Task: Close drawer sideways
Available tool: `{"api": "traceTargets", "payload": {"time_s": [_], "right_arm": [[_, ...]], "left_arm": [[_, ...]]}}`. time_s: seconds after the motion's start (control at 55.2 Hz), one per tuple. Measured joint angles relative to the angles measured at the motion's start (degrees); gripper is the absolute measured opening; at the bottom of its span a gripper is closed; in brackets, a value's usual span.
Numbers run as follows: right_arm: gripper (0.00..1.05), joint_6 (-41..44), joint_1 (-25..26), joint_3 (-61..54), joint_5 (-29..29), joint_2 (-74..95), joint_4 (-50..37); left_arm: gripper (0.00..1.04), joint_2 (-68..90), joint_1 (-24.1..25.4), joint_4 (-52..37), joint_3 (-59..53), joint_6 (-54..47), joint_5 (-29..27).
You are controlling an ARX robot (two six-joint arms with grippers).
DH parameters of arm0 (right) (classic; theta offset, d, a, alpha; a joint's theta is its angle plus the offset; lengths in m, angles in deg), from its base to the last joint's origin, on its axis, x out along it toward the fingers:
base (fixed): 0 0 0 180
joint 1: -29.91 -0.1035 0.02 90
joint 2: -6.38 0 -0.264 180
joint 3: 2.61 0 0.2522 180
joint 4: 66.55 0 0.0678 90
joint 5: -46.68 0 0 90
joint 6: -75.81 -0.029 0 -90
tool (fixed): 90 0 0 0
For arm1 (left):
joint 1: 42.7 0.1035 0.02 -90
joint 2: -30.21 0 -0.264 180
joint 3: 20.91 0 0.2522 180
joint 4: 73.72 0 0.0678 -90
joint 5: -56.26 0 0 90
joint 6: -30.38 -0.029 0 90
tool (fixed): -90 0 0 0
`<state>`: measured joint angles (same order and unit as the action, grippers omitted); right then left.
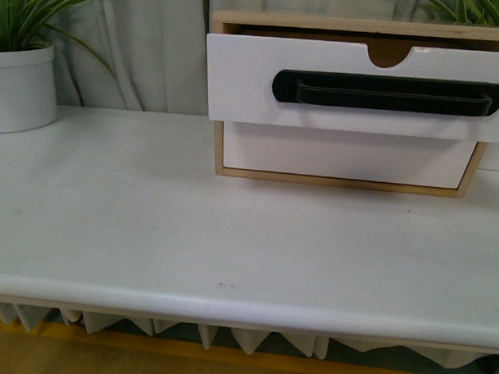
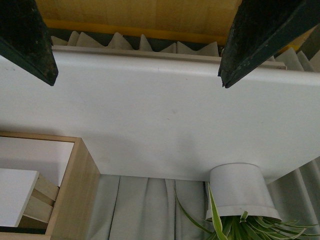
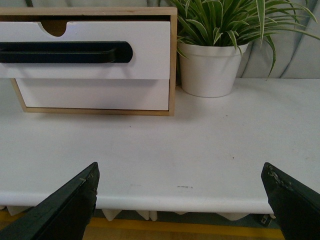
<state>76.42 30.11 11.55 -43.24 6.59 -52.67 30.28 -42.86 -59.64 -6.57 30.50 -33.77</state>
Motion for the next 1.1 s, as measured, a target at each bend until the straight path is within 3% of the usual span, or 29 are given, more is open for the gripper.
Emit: {"api": "traceTargets", "payload": {"time_s": [1.105], "right_arm": [[0.95, 0.0, 0.0, 0.0, 0.0, 0.0, 0.0]], "left_arm": [[0.98, 0.0, 0.0, 0.0, 0.0, 0.0, 0.0]]}}
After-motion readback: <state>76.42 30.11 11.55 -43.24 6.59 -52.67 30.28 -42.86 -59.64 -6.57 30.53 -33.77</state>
